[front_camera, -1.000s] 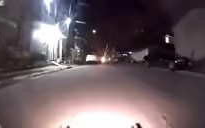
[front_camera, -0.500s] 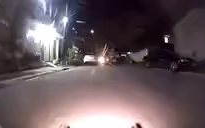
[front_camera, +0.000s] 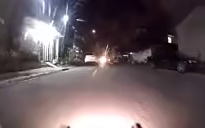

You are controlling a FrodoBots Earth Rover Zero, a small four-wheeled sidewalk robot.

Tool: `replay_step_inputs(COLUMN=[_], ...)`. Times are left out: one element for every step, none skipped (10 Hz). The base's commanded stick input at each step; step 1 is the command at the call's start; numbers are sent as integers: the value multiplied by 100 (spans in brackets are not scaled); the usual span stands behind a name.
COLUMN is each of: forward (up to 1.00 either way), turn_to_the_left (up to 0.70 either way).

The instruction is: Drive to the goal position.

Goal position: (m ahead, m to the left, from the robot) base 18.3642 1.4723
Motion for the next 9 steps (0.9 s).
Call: replay_step_inputs(forward=[85,85,85,85,85,85,85,85,85], turn_to_the_left=[0,0,0,0,0,0,0,0,0])
